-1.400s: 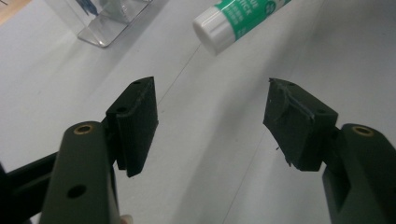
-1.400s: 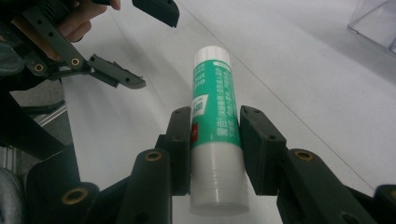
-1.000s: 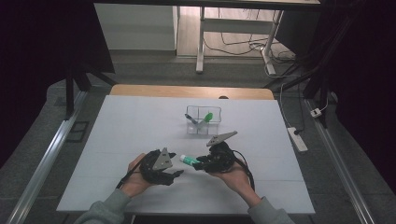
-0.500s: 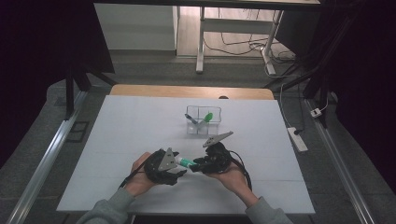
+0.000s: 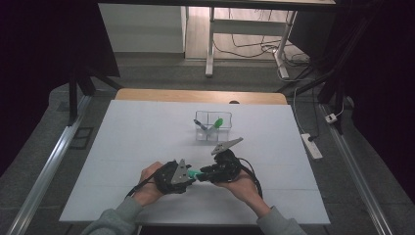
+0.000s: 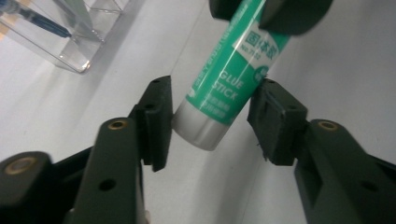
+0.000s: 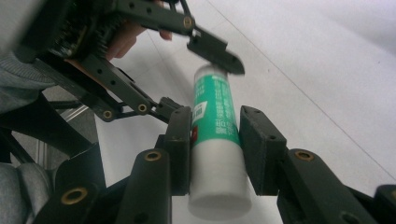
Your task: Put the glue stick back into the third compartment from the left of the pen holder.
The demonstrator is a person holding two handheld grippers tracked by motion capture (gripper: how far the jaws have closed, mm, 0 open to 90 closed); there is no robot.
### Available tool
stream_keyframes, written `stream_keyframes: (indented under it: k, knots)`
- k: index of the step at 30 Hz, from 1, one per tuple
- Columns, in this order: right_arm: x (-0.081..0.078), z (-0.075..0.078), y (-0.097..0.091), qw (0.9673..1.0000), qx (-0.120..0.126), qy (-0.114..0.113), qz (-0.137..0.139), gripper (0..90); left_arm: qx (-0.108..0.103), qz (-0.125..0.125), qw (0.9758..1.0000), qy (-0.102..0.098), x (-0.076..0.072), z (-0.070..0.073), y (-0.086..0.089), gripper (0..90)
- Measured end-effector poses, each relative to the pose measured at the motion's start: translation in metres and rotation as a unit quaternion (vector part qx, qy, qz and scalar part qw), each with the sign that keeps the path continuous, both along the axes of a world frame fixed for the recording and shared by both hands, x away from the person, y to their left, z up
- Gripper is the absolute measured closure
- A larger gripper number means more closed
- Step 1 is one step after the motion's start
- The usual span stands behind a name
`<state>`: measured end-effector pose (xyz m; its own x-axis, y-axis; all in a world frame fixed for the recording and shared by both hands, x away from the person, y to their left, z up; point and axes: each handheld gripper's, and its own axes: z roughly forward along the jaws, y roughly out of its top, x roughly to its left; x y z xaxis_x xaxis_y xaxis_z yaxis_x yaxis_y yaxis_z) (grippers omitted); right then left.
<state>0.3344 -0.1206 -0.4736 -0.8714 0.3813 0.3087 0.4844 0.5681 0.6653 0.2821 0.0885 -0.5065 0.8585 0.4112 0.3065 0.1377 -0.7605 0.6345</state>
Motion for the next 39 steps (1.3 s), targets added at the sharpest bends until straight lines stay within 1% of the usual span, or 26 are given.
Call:
stream_keyframes:
  k: [5,7,8,12,13,16,18,20,23,25,29,30,31,33,36,39]
  knots:
    - [0.000,0.005,-0.004,0.9997,0.021,-0.008,-0.005,64.8,0.007,-0.021,0.9997,0.012,-0.002,-0.002,-0.003,61.1]
    - [0.000,0.006,-0.005,0.9993,0.033,-0.014,-0.009,64.4,0.007,-0.031,0.9994,0.014,-0.003,-0.003,-0.004,63.2]
    - [0.000,0.007,-0.006,0.9991,0.036,-0.021,-0.011,62.3,0.009,-0.034,0.9993,0.014,-0.003,-0.002,-0.004,64.1]
    - [-0.001,0.010,-0.008,0.9978,0.046,-0.043,-0.022,55.7,-0.003,-0.028,0.9994,0.020,-0.001,-0.001,0.000,65.1]
    - [-0.002,0.011,-0.009,0.9970,0.054,-0.049,-0.027,54.6,-0.004,-0.027,0.9994,0.020,0.000,-0.001,0.001,65.1]
    - [-0.002,0.015,-0.013,0.9940,0.073,-0.071,-0.041,50.6,-0.017,-0.020,0.9994,0.023,0.002,-0.001,0.005,65.2]
    - [-0.003,0.018,-0.016,0.9914,0.085,-0.087,-0.048,47.6,-0.026,-0.015,0.9993,0.025,0.003,-0.001,0.007,65.2]
    - [-0.003,0.020,-0.018,0.9886,0.097,-0.101,-0.056,45.2,-0.030,-0.010,0.9992,0.026,0.004,-0.001,0.009,65.2]
    - [-0.005,0.023,-0.021,0.9850,0.104,-0.121,-0.066,42.2,-0.042,0.001,0.9988,0.026,0.005,0.000,0.012,65.2]
    - [-0.005,0.024,-0.023,0.9831,0.108,-0.130,-0.070,41.0,-0.052,0.008,0.9983,0.027,0.006,0.001,0.015,65.2]
    - [-0.005,0.025,-0.028,0.9803,0.112,-0.140,-0.083,39.3,-0.072,0.025,0.9967,0.027,0.009,0.003,0.021,65.3]
    - [-0.005,0.025,-0.028,0.9798,0.114,-0.140,-0.086,38.8,-0.082,0.033,0.9957,0.027,0.009,0.003,0.022,65.3]
    - [-0.004,0.025,-0.029,0.9794,0.114,-0.141,-0.088,38.5,-0.087,0.037,0.9951,0.026,0.010,0.004,0.024,65.3]
    - [-0.004,0.024,-0.030,0.9798,0.113,-0.138,-0.090,38.0,-0.097,0.043,0.9941,0.026,0.011,0.004,0.026,65.2]
    - [-0.003,0.021,-0.029,0.9803,0.113,-0.135,-0.091,37.6,-0.103,0.049,0.9932,0.024,0.011,0.005,0.028,65.2]
    - [-0.002,0.017,-0.027,0.9810,0.111,-0.131,-0.091,36.7,-0.111,0.050,0.9924,0.021,0.010,0.006,0.027,65.2]
